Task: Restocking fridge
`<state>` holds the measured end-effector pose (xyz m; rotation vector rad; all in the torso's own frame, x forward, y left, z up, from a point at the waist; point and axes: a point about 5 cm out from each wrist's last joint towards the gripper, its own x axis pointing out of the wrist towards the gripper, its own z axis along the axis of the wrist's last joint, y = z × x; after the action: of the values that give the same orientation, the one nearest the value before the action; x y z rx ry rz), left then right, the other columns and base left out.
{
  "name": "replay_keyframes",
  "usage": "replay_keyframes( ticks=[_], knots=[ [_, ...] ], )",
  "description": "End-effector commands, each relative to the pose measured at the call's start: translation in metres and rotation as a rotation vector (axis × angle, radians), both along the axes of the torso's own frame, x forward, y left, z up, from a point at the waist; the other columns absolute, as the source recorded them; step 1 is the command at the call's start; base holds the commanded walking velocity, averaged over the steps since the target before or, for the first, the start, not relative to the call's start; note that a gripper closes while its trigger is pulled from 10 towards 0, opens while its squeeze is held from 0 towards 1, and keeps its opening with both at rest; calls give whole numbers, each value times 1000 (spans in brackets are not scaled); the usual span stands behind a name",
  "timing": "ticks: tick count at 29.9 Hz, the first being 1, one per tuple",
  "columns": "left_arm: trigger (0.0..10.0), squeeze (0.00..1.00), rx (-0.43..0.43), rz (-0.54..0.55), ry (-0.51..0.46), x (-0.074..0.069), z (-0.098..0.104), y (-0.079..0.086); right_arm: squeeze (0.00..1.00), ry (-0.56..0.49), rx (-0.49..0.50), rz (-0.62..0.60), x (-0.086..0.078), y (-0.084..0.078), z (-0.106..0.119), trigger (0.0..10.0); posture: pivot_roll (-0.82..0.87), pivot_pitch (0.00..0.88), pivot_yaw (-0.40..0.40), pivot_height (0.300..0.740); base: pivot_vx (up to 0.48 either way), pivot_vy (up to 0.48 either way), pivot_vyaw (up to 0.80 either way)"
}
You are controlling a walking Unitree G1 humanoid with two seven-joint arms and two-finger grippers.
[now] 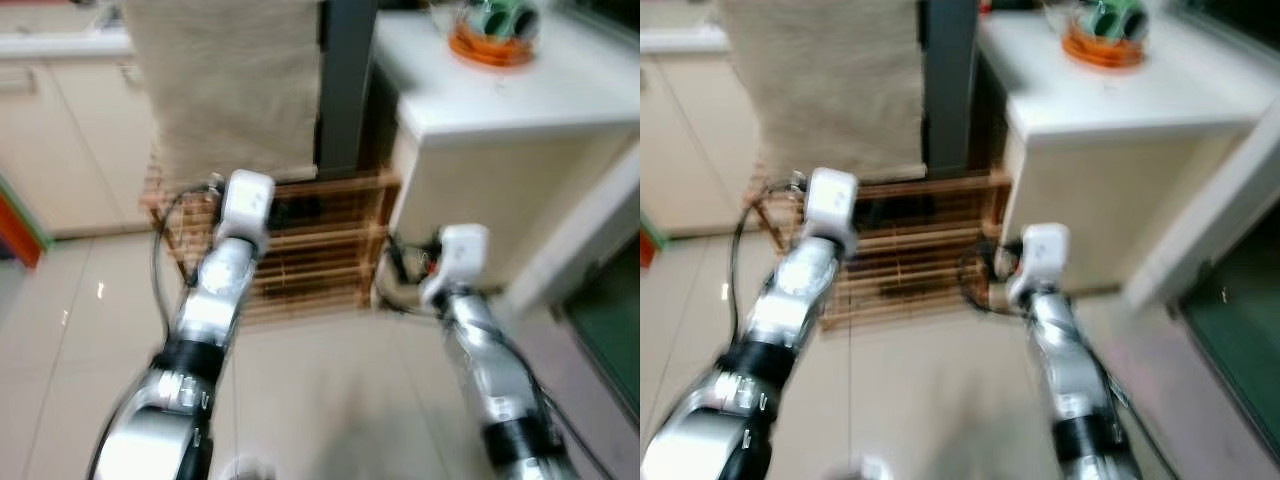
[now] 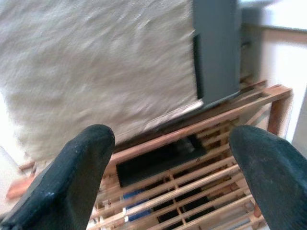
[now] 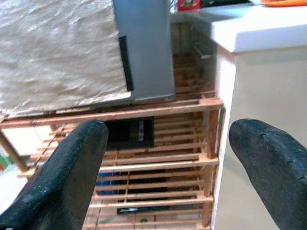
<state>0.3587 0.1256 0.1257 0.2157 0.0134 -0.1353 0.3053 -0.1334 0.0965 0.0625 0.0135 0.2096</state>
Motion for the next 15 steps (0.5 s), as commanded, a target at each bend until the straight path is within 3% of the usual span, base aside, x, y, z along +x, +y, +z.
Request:
replay_keyframes(
  ticks=[1, 7, 15],
  knots=[
    [10000, 0, 11, -107, -40, 0, 9, -24, 0, -25, -30, -50, 0, -13, 3, 10000, -115, 0, 29, 740, 480, 0, -569],
    [10000, 0, 14, -249, -28, -3, 8, -37, 0, -44, -30, -75, 1, -11, 4, 10000, -113, 0, 38, 740, 480, 0, -572],
    [10000, 0, -8, -303, -23, -6, 5, -38, 0, -49, -30, -100, 1, -14, 4, 10000, -104, 0, 23, 740, 480, 0, -584]
  ],
)
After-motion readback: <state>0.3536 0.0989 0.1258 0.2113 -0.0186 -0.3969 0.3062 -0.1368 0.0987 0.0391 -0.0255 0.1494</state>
